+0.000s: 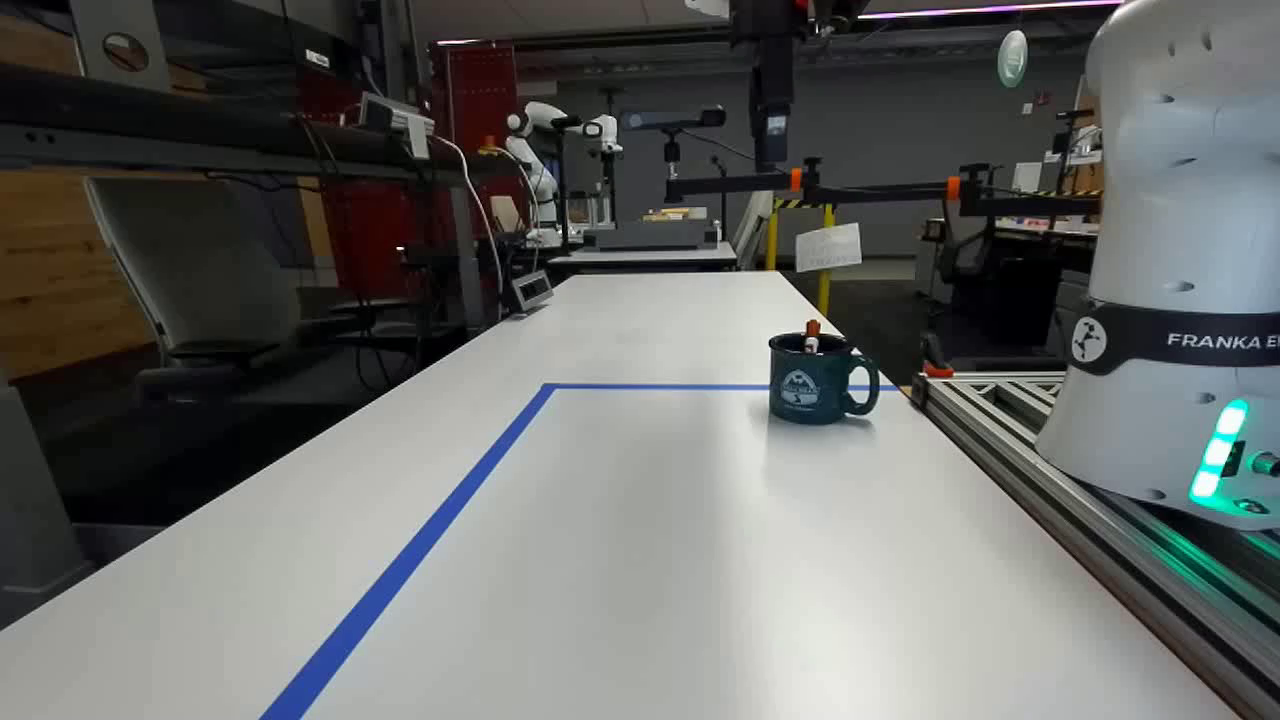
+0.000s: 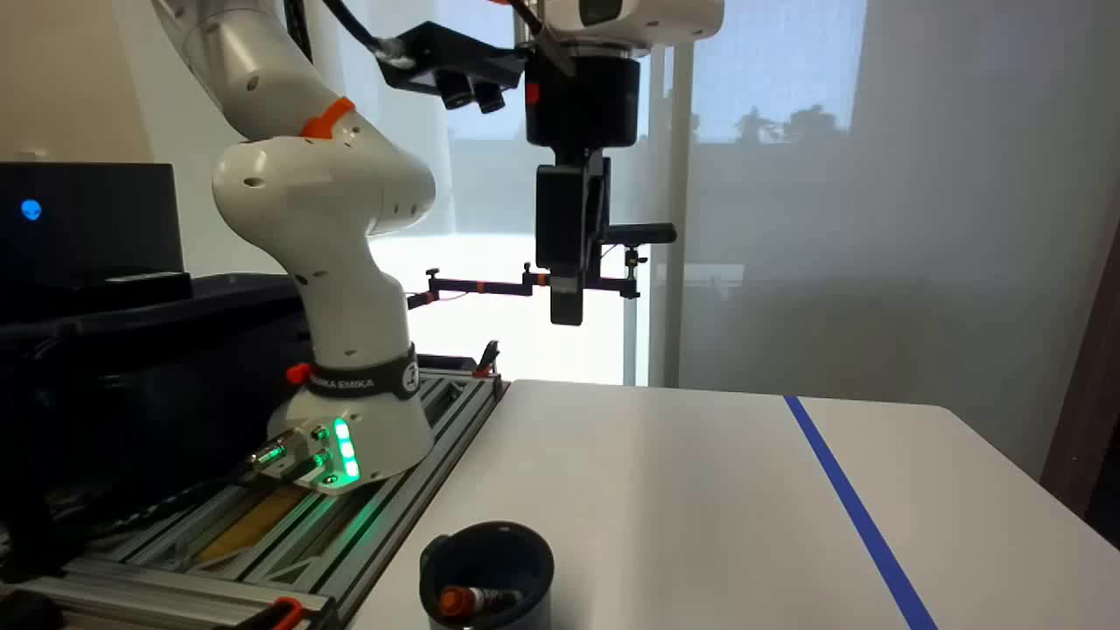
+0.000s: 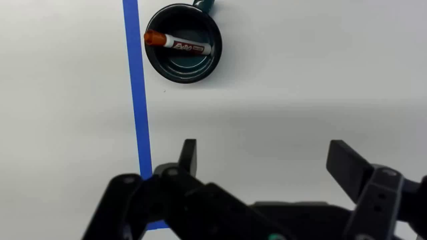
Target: Put the marker on the table.
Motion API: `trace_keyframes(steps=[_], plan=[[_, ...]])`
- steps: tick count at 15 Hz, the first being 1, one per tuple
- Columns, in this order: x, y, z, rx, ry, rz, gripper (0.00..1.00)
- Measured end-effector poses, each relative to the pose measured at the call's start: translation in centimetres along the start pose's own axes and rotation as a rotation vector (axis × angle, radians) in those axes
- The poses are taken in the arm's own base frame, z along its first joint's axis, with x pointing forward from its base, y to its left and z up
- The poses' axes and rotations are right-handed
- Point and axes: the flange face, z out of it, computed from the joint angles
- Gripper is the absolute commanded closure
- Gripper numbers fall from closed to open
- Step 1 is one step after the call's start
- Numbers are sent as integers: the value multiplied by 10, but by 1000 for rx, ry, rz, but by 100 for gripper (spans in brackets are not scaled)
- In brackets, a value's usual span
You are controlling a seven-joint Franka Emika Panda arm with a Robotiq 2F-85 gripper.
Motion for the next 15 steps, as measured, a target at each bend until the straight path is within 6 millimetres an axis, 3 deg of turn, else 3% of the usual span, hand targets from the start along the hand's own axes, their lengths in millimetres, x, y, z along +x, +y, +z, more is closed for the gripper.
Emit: trace_keyframes(steps=[9, 15], plan=[[0, -1, 0, 0, -3, -12, 0], [-3, -9, 17, -5, -119, -276, 0]])
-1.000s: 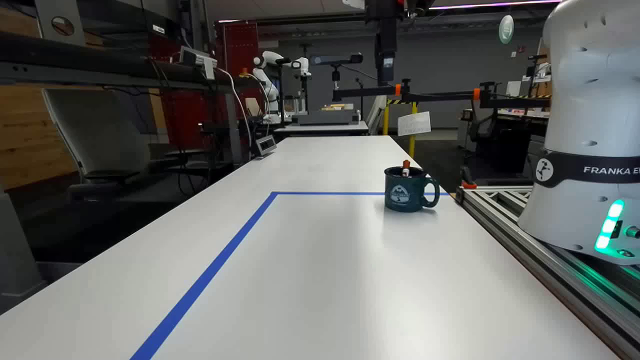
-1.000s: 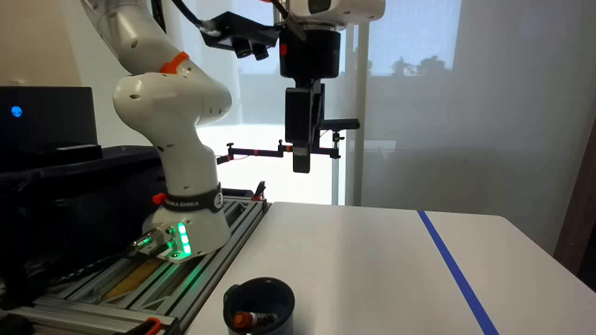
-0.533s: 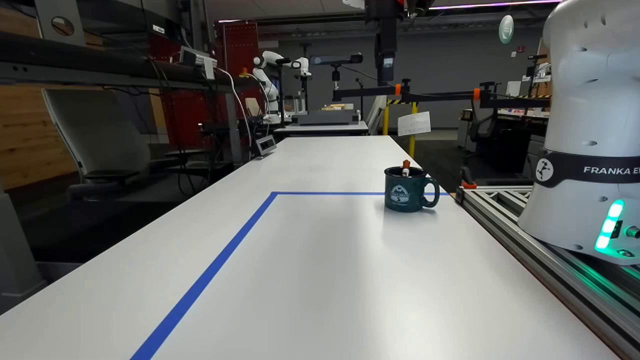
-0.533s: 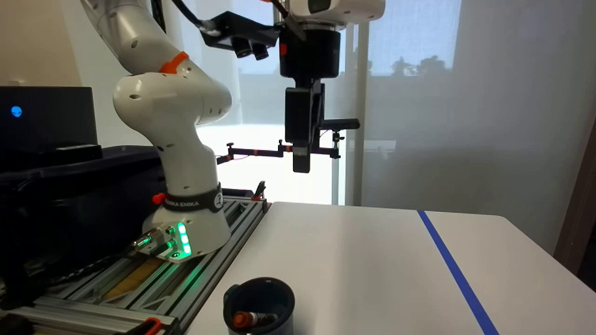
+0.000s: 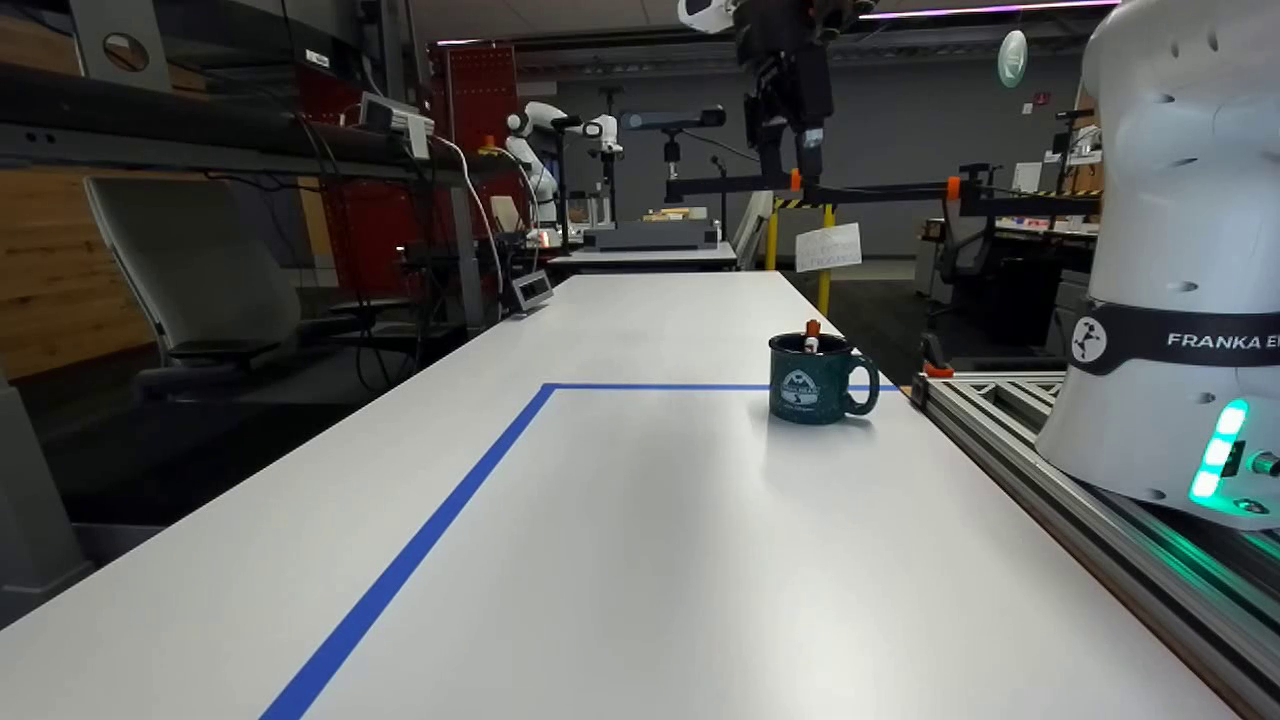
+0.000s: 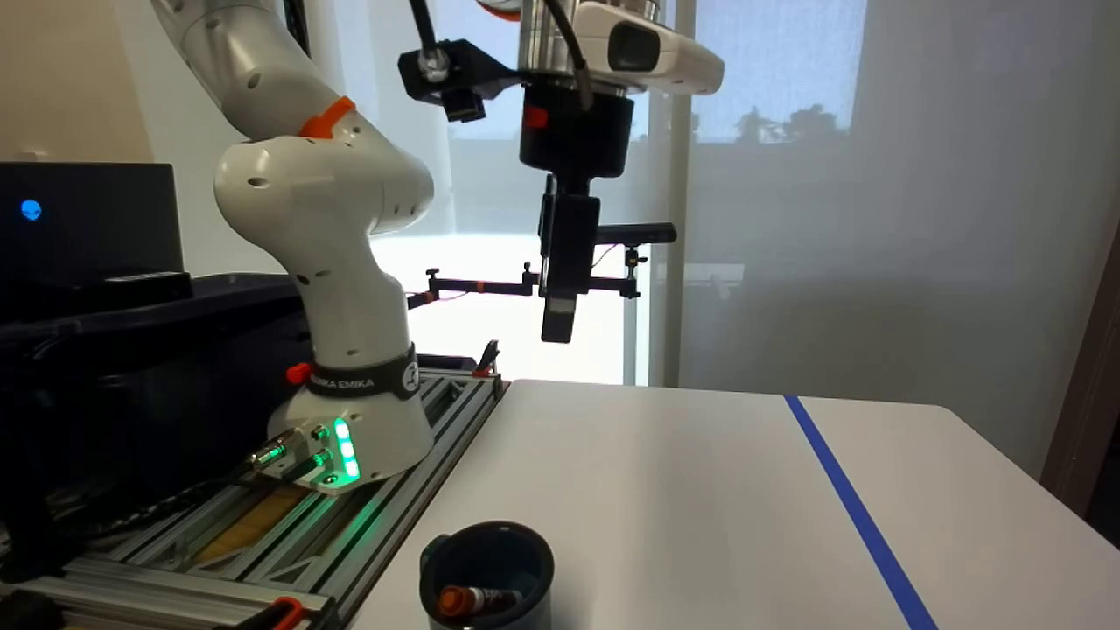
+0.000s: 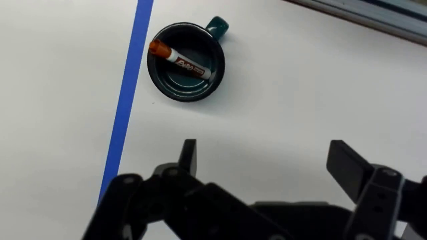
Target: Put the marker on the table.
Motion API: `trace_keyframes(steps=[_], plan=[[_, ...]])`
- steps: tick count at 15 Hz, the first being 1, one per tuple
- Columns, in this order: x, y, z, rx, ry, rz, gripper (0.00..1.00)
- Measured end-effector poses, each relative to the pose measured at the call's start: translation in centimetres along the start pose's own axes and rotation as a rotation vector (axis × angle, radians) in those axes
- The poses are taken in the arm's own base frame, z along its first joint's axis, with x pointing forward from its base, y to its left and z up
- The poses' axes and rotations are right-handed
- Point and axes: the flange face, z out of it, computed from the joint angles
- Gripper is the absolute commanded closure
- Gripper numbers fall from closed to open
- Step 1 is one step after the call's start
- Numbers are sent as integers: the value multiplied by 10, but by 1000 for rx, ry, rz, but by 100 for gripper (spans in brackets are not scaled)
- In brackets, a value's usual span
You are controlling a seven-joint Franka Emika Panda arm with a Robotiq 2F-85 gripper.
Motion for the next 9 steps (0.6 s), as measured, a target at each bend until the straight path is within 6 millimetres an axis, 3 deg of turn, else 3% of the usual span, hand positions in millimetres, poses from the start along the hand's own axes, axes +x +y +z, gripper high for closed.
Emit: trace_keyframes(steps=[9], plan=[[-2, 33, 47, -196, -169, -368, 0]])
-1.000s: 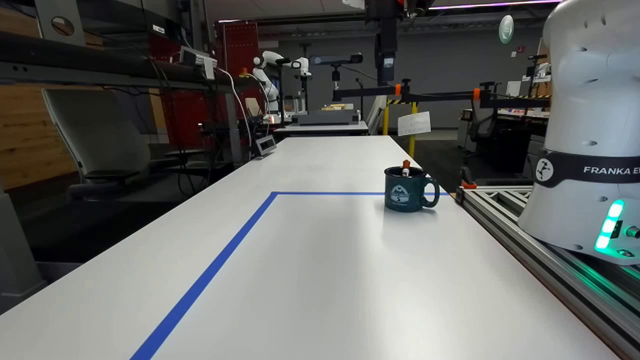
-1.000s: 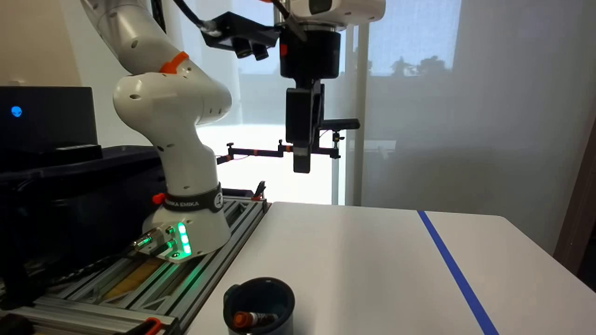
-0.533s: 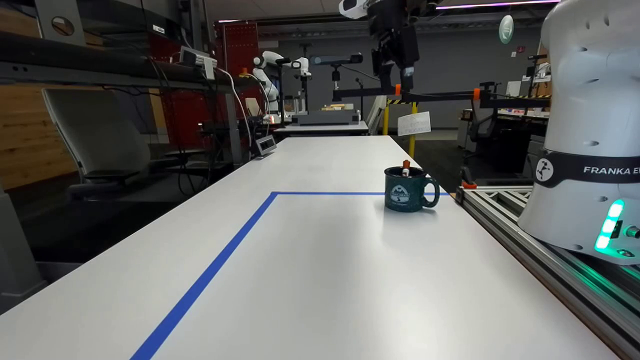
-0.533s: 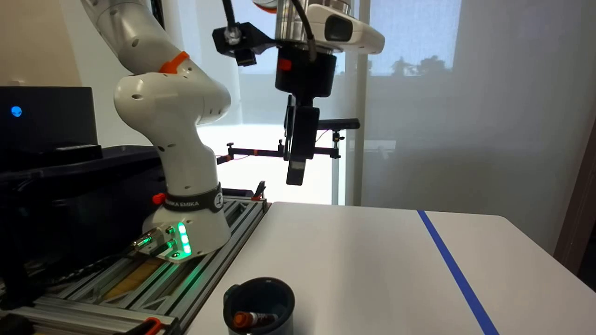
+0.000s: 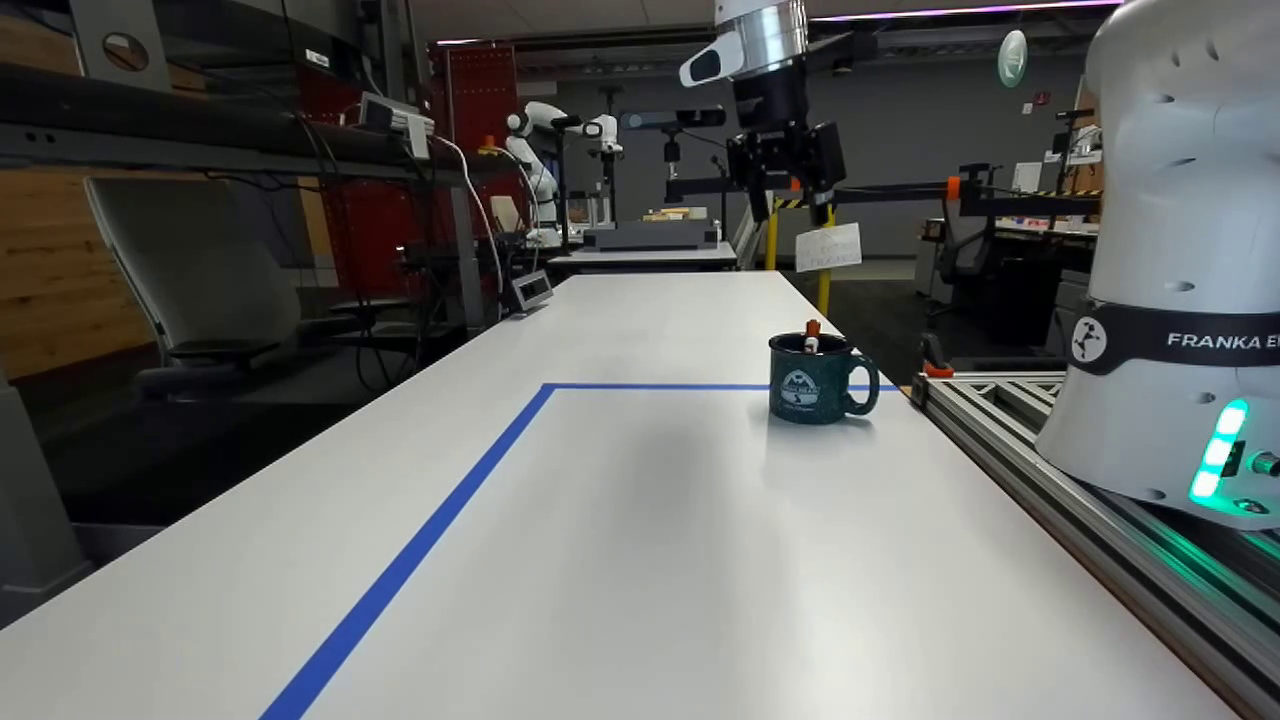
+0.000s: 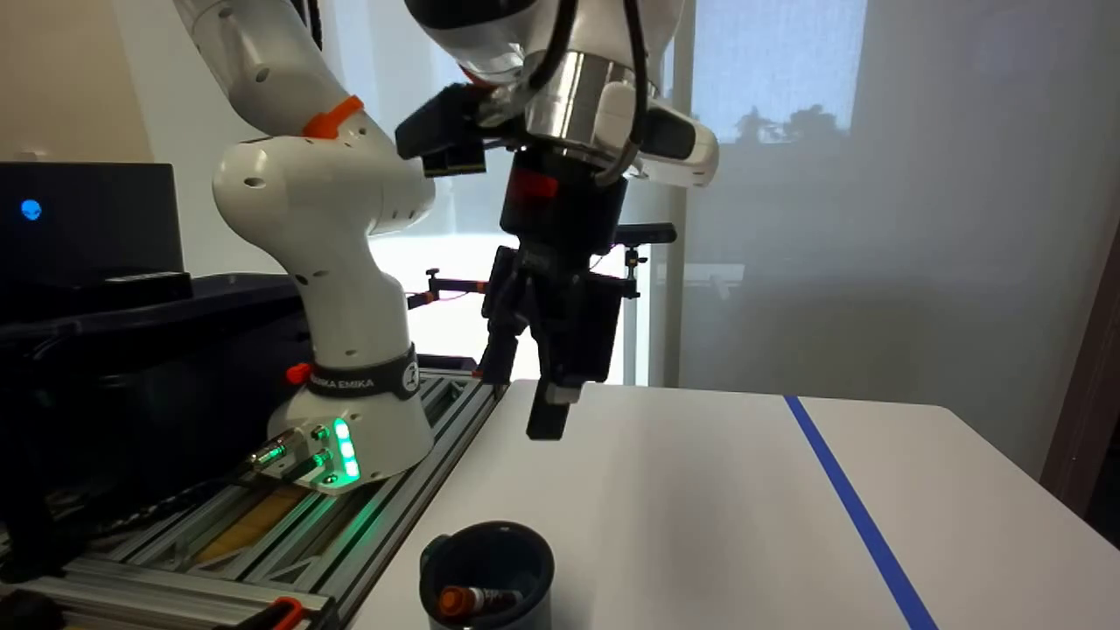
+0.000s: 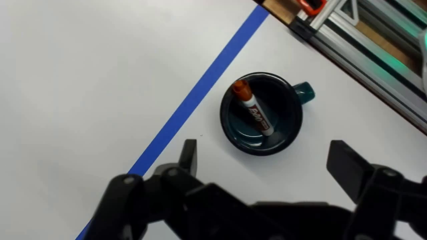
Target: Put the marker on the table.
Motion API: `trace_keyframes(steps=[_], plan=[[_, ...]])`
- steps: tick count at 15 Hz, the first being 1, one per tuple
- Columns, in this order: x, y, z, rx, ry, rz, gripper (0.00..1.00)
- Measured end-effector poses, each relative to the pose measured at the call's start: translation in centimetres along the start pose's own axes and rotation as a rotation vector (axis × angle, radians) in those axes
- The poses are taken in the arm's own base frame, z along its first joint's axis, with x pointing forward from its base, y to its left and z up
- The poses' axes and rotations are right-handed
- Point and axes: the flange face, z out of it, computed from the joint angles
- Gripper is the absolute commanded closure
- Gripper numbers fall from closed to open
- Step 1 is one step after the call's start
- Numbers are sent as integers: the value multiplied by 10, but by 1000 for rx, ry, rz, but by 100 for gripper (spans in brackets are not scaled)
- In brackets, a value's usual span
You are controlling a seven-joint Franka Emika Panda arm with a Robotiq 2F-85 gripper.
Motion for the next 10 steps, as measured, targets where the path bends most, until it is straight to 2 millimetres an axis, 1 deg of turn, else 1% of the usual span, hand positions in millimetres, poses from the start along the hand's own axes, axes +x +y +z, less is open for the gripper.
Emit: trace_keyframes(steps=[3, 5, 7, 9, 10], plan=[[4, 15, 17, -57, 3, -63, 0], [8, 20, 27, -74, 7, -87, 0], [11, 22, 38, -61, -3, -107, 0], [11, 18, 49, -18, -43, -121, 0], [12, 17, 51, -10, -51, -123, 0]])
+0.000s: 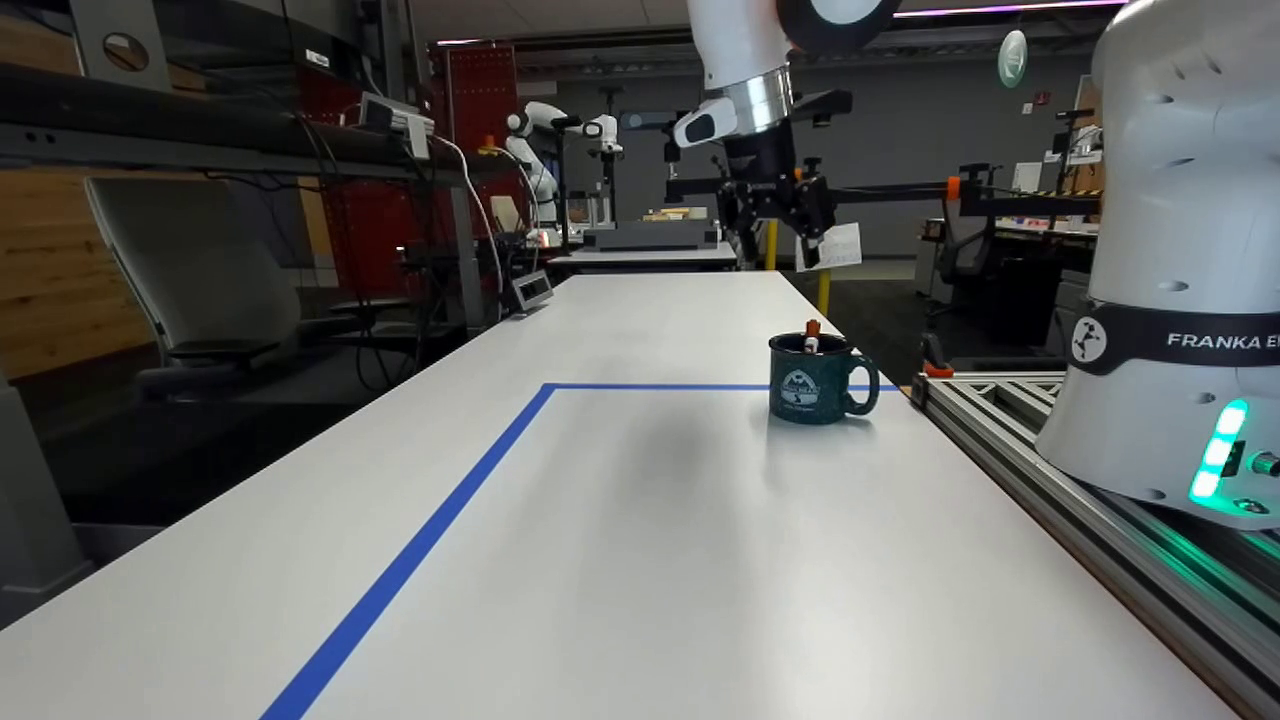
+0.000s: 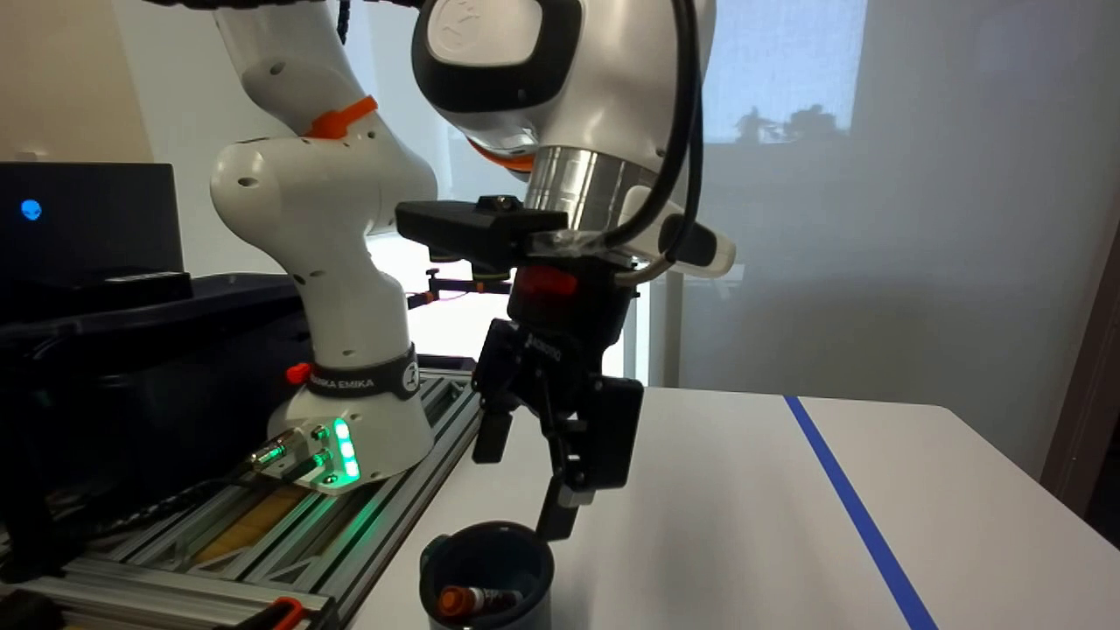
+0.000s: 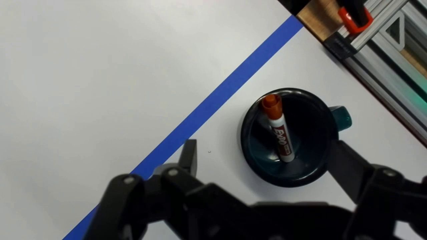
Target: Put the marker on the table.
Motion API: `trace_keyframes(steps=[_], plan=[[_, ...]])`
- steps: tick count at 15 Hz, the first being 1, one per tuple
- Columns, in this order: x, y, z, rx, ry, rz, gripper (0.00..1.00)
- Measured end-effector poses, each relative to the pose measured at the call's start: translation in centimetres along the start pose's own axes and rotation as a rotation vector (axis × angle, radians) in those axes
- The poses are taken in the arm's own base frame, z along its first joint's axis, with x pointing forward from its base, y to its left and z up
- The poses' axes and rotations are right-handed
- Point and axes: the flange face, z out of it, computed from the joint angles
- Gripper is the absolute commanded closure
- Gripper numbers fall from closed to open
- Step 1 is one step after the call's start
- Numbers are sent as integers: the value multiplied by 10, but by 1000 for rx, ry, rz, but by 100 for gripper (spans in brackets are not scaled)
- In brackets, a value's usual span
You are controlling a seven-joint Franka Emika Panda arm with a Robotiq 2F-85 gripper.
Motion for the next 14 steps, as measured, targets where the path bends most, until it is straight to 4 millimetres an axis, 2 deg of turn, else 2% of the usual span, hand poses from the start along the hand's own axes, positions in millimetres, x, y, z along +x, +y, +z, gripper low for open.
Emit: trace_keyframes(steps=[5, 14], plan=[[1, 0, 2, 4, -3, -3, 0], [7, -1, 25, 53, -21, -88, 0]])
